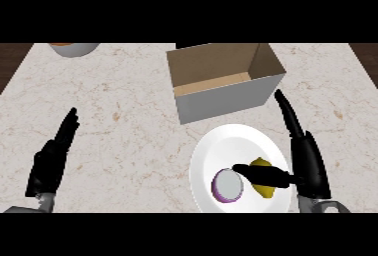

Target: Pick the can from the plate and place it in the cardboard box

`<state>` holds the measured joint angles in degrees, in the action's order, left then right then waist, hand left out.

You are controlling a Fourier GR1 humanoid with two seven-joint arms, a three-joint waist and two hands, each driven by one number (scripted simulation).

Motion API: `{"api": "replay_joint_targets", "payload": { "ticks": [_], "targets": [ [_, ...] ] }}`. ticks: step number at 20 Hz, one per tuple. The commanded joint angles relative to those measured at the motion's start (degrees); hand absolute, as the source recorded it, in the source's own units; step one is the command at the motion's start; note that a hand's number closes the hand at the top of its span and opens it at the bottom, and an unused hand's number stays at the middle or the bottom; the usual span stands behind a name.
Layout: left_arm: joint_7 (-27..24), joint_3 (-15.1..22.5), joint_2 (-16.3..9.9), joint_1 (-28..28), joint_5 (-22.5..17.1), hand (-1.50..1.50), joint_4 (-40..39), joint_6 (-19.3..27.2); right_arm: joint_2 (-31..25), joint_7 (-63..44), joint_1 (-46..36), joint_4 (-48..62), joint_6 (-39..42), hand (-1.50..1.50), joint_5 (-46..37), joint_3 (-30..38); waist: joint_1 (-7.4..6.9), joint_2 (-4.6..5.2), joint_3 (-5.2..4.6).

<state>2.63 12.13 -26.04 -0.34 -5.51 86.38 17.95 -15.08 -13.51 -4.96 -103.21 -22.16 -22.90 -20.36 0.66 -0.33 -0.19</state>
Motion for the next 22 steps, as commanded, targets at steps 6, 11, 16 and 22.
{"api": "replay_joint_targets", "payload": {
  "ticks": [6,11,16,22],
  "targets": [
    [1.19,0.6,0.78,0.53,0.94,0.0,1.16,0.52,-16.87,-22.56,0.07,-10.43,27.02,-1.5,-1.41,-6.43,0.05,-0.22,-0.09],
    [-0.77,-0.47,0.33,-0.87,0.89,0.0,-2.07,-1.53,-13.52,-40.52,-6.22,-17.32,38.4,-1.5,2.01,-12.29,-0.66,0.19,-0.03],
    [-0.85,-0.68,2.91,-3.05,1.42,0.0,-4.37,-2.07,-3.85,-55.51,-10.72,-17.47,40.39,-1.5,0.19,-18.23,-0.6,0.3,0.07],
    [2.93,-1.4,1.62,0.62,3.45,0.0,3.26,-1.53,0.05,-54.56,-11.42,-10.29,39.32,-1.5,-4.92,-18.82,-0.99,0.25,0.17]
  ]
}}
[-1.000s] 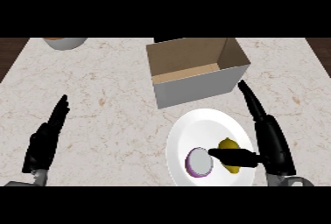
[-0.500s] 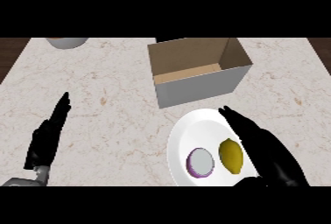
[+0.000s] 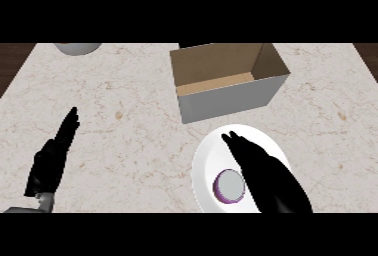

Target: Pick the can from the plate and place it in the cardboard box

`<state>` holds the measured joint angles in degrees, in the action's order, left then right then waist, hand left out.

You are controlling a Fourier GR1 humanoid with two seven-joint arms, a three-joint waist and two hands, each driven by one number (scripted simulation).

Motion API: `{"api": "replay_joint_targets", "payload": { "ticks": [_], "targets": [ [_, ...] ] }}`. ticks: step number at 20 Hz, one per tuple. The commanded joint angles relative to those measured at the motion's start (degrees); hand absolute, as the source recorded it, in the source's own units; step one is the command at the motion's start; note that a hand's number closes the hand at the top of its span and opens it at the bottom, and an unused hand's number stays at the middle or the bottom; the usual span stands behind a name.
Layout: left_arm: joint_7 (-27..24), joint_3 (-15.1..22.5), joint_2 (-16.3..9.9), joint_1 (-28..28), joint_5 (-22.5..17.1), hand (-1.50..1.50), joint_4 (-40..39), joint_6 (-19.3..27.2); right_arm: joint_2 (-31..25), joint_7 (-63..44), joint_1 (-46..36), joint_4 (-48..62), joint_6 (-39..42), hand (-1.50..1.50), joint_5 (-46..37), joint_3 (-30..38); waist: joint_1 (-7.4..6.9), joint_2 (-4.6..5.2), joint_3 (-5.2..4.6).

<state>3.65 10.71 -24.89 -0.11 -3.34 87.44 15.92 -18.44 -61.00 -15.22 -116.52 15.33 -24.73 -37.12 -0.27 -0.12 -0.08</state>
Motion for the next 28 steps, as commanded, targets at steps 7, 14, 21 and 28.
{"api": "replay_joint_targets", "payload": {
  "ticks": [7,14,21,28],
  "targets": [
    [-1.67,-1.84,1.27,0.92,0.78,0.0,-1.81,-2.24,3.39,-9.32,2.91,1.64,4.42,-1.5,-4.26,-2.1,0.39,0.05,0.03],
    [2.05,-1.47,4.06,-1.48,3.73,0.0,-0.75,-1.9,6.59,-6.68,2.81,4.53,5.53,-1.5,-6.73,-0.16,0.24,0.1,0.06],
    [2.19,-4.18,4.32,0.74,4.51,0.0,1.77,-3.87,7.79,-3.34,4.96,4.47,7.03,-1.5,-10.25,1.59,0.15,0.07,0.07],
    [-0.95,-7.04,5.98,0.48,4.74,0.0,-1.65,-6.99,11.07,0.86,9.01,7.59,5.16,-1.5,-15.65,-0.13,0.27,0.08,0.07]
  ]
}}
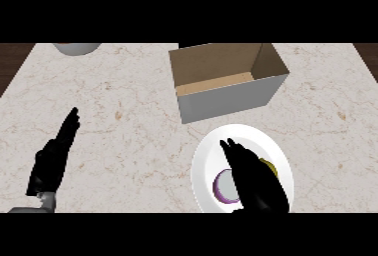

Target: Pick the can from the plate and place it in the cardboard box

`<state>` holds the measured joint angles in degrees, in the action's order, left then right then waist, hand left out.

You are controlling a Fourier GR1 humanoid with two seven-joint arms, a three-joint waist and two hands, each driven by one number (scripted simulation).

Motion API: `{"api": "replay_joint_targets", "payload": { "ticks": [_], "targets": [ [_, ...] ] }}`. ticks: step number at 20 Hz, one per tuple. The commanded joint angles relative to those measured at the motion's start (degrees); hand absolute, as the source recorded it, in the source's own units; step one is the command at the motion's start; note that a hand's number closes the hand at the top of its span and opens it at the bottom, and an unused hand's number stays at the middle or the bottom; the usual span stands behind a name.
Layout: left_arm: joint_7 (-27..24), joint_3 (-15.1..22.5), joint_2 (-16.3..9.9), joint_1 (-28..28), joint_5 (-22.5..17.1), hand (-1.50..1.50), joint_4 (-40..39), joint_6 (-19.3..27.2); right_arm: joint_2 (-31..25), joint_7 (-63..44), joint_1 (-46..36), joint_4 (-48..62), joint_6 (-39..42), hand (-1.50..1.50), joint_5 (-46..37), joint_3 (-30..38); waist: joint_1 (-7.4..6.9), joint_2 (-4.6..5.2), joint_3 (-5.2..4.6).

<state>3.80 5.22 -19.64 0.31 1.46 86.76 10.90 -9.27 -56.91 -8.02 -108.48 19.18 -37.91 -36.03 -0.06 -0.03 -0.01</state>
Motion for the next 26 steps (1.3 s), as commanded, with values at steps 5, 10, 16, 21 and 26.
{"api": "replay_joint_targets", "payload": {
  "ticks": [5,10,16,21,26],
  "targets": [
    [2.47,-2.68,0.12,-0.07,1.27,0.0,2.47,-3.67,5.08,-1.84,1.25,4.2,0.47,-1.5,-5.54,-0.34,-0.01,-0.01,0.01],
    [-0.09,-4.27,1.28,2.16,1.81,0.0,2.6,-4.44,5.13,-1.16,4.67,2.18,2.7,-1.5,-6.84,-1.99,-0.01,-0.04,0.0],
    [3.09,-3.94,3.49,-0.25,4.97,0.0,3.61,-4.36,7.35,4.13,5.23,8.62,0.91,1.5,-6.99,0.4,0.0,0.0,0.01],
    [-0.7,-4.68,5.13,-0.73,5.69,0.0,-1.04,-3.65,1.97,10.93,0.99,10.66,-2.85,1.5,-13.79,3.03,-0.01,0.05,0.0],
    [1.1,-4.07,6.48,-0.44,7.45,0.0,0.61,-2.9,2.27,6.96,1.35,2.0,0.01,1.5,-18.19,0.22,0.12,-0.05,0.0]
  ]
}}
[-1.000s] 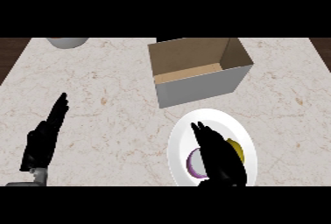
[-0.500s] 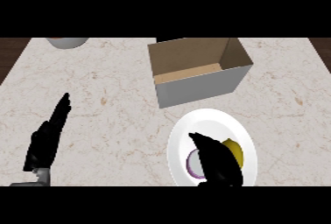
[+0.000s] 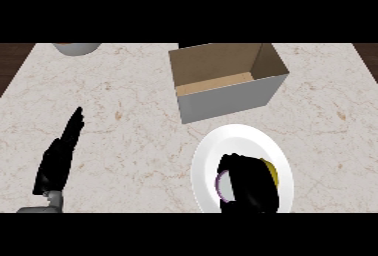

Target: Pick the can from the plate and place it in the cardboard box

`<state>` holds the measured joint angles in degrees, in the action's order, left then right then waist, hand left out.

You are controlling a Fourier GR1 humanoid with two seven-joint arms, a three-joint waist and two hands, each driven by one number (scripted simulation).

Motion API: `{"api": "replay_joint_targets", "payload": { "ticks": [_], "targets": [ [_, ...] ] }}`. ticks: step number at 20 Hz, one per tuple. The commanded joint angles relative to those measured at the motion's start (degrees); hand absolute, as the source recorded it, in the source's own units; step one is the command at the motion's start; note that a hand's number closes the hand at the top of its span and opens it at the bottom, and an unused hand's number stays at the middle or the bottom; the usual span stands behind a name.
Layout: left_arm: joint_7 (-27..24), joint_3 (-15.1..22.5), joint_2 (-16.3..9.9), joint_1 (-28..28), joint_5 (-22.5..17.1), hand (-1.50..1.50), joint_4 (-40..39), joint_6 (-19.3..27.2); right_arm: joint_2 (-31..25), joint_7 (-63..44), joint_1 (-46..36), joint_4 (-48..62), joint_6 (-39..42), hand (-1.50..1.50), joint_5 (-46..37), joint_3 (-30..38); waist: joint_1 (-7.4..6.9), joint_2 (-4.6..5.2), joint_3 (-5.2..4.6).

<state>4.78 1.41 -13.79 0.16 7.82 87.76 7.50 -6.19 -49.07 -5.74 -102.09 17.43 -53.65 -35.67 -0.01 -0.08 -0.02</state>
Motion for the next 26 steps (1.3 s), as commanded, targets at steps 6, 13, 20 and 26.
{"api": "replay_joint_targets", "payload": {
  "ticks": [6,13,20,26],
  "targets": [
    [-0.08,-0.78,0.8,-2.02,-0.41,0.0,-0.91,-1.08,-10.19,20.82,-12.52,4.21,0.36,1.5,3.65,9.25,-1.96,1.01,0.17],
    [-0.64,1.9,0.93,-3.44,0.35,0.0,-0.04,-2.8,-21.96,42.74,-21.59,6.6,3.1,1.5,7.43,10.16,-6.55,3.23,0.62],
    [-0.99,2.54,0.96,-3.97,0.58,0.0,0.94,-3.12,-28.74,65.08,-28.43,15.39,2.05,1.5,18.9,21.16,-7.23,3.45,0.75],
    [-0.83,1.8,0.92,-4.81,0.86,0.0,-0.26,-2.45,-29.35,83.96,-32.56,23.83,9.66,1.5,34.98,29.18,-6.44,3.28,0.57]
  ]
}}
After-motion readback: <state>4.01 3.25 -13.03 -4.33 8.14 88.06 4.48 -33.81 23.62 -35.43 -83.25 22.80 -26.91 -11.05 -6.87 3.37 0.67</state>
